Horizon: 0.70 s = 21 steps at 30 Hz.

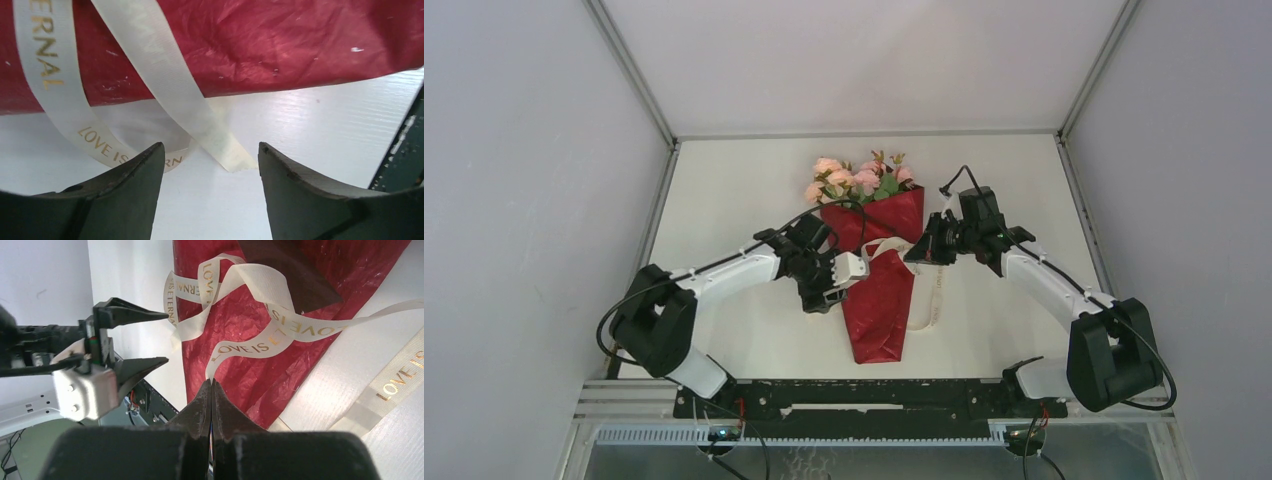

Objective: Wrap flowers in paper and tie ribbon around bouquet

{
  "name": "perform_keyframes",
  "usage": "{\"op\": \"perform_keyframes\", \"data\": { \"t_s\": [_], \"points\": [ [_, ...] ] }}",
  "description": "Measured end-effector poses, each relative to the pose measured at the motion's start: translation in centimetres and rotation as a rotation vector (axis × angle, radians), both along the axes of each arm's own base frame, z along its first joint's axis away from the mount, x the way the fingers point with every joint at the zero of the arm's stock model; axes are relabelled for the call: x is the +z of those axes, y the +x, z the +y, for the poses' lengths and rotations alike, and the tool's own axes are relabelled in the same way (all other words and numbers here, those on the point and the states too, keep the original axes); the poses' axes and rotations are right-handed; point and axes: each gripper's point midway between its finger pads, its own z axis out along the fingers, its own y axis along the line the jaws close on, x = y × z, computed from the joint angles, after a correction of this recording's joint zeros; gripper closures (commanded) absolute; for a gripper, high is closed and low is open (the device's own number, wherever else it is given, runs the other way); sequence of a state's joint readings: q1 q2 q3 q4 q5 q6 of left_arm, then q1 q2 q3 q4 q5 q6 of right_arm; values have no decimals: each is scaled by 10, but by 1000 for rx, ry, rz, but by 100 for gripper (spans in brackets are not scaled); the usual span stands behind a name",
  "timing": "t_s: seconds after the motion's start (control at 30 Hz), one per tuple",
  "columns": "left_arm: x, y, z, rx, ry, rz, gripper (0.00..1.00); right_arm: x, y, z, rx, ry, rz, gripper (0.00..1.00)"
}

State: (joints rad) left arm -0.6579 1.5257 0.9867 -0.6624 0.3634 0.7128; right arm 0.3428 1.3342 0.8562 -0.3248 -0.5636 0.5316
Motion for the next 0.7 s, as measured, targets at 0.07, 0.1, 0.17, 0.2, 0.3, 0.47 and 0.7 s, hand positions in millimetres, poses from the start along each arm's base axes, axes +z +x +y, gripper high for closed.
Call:
{"op": "perform_keyframes", "data": {
  "t_s": [0.07, 0.1, 0.17, 0.2, 0.3, 0.47, 0.7],
  "points": [
    [-12, 2, 5, 25, 32, 1, 25, 0, 0, 0, 1, -1, -1, 100],
    [-15, 5, 6, 41, 43, -5, 25, 0, 0, 0, 1, -1, -2, 100],
    [-19, 12, 5, 64, 53, -20, 25, 0, 0, 0, 1, -1, -2, 100],
    [-22, 15, 5, 76, 59, -25, 25, 0, 0, 0, 1, -1, -2, 100],
    [-32, 19, 8, 103, 93, -25, 27, 0, 0, 0, 1, -1, -2, 100],
    [-38, 14, 6, 100, 112, -9, 29, 0, 0, 0, 1, -1, -2, 100],
    [-34, 7, -8, 77, 91, 23, 62, 0, 0, 0, 1, -1, -2, 100]
  ]
}}
